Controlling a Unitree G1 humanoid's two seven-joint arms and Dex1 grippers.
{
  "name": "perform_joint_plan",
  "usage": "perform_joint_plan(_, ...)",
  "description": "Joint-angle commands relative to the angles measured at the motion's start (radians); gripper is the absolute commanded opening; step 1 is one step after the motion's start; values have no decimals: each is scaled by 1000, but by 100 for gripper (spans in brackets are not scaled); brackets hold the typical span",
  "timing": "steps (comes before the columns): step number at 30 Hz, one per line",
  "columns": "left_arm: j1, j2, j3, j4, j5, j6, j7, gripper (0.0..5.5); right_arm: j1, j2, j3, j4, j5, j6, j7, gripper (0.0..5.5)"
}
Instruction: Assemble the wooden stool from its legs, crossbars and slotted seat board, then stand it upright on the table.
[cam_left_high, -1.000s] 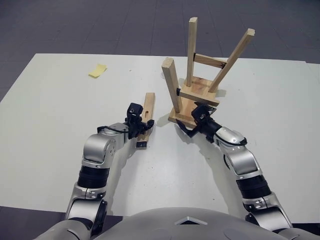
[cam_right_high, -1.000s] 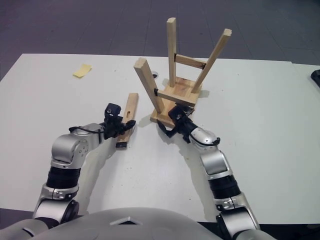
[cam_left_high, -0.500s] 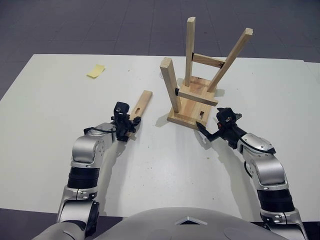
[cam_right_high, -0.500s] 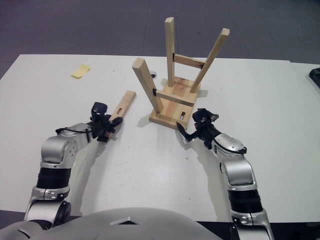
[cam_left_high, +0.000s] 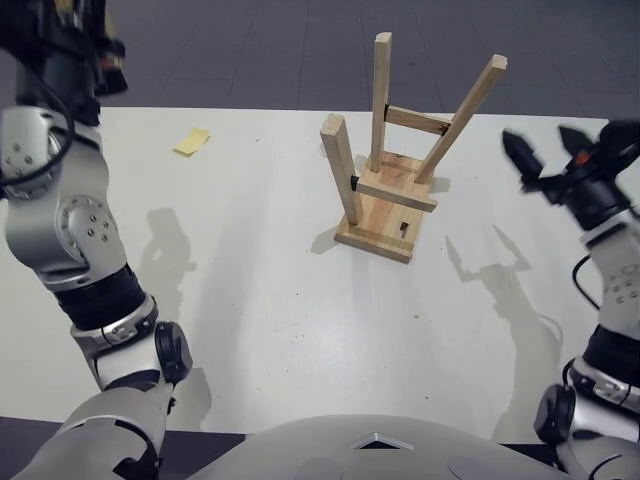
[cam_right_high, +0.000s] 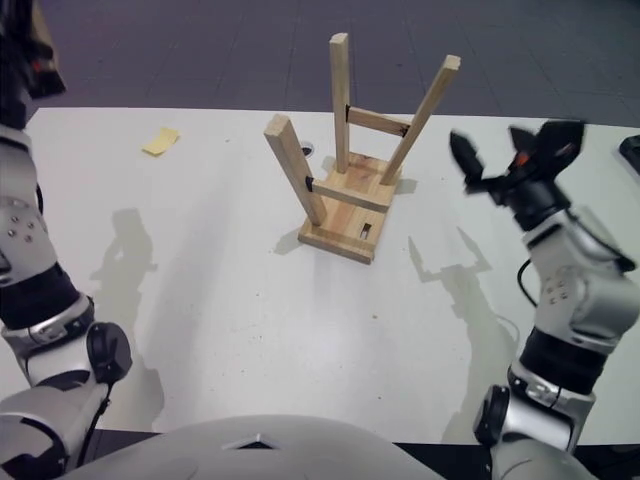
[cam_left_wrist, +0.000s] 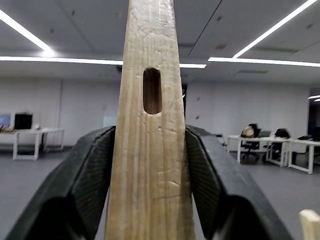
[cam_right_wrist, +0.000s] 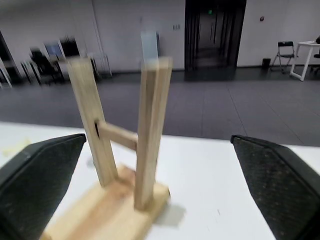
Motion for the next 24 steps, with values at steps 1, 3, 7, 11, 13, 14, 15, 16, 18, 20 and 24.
perform_joint_plan(1,-100,-14,-255,-42,12,4,-138,214,-257,12,-53,-43,305,72,-99,540)
perform_joint_plan(3,-92,-26,-372,-28,55,-13,-188,214,-342,55,-14,-48,410,73,-150,540)
perform_joint_plan(7,-73,-64,-530,3,123,-52,-255,214,-388,153,84,-78,524,45,-228,540)
perform_joint_plan(11,-47,-98,-583,40,151,-86,-287,214,-357,182,106,-98,615,21,-295,540)
perform_joint_plan(13,-30,-111,-599,38,162,-92,-296,214,-351,180,108,-90,647,8,-317,540)
perform_joint_plan(14,-22,-114,-608,38,171,-95,-300,214,-350,177,108,-85,662,2,-328,540)
perform_joint_plan(15,-13,-114,-615,39,179,-97,-303,214,-350,172,107,-81,678,-3,-338,524)
perform_joint_plan(16,-3,-116,-619,37,184,-98,-305,214,-346,163,108,-78,691,-7,-345,510)
perform_joint_plan(18,10,-120,-621,32,189,-98,-310,214,-332,150,118,-70,700,-9,-358,480)
perform_joint_plan(20,16,-125,-621,27,192,-96,-313,214,-317,148,130,-56,700,-13,-365,440)
perform_joint_plan(24,25,-134,-619,19,200,-92,-316,214,-298,140,151,-46,702,-21,-366,372)
